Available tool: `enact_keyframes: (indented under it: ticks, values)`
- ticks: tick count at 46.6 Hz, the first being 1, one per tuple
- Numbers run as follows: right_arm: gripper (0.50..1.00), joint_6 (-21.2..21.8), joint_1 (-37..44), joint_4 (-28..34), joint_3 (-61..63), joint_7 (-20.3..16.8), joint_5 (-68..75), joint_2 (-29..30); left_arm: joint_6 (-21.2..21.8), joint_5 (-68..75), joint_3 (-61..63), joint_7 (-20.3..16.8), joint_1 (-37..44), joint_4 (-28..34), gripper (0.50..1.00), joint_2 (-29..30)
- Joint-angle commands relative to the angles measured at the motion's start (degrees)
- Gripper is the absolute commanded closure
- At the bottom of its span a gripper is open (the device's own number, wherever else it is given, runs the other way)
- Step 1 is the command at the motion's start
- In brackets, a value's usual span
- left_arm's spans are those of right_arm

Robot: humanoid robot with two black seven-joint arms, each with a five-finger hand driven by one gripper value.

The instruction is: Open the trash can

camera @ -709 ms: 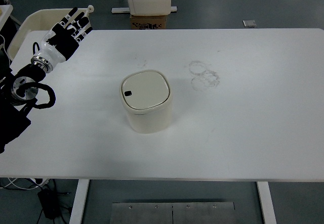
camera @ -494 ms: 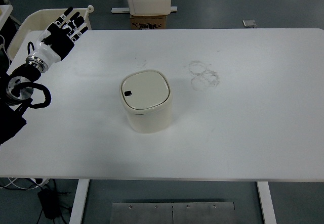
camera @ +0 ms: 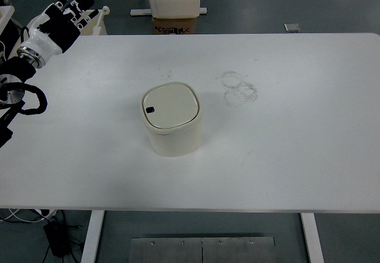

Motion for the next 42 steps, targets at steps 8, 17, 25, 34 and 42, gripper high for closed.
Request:
enact_keyframes:
  ticks: [8, 17, 25, 34, 42]
  values:
    - [0.507, 0.00, -0.07, 0.07, 0.00, 0.01, 0.00, 0.00, 0.80, 0.73, 3.11, 0.26, -1.70, -8.69, 0.500, 7.59]
    - [0.507, 0.00, 0.02, -0.02, 0.00, 0.01, 0.00, 0.00, 0.72, 0.82, 8.39, 0.26, -5.04, -14.23, 0.500, 12.87]
    - [0.507, 0.00, 0.02, -0.02, 0.00, 0.01, 0.00, 0.00, 0.10, 2.04, 10.50, 2.71, -8.02, -18.19, 0.500, 15.95]
    - [0.507, 0.00, 0.02, -0.02, 0.00, 0.01, 0.00, 0.00, -0.25, 6.79, 11.38, 7.02, -10.66, -23.90, 0.500, 18.23]
    - [0.507, 0.00, 0.02, -0.02, 0.00, 0.01, 0.00, 0.00, -1.66, 14.34, 12.26, 7.38, -11.63, -27.68, 0.500, 18.59]
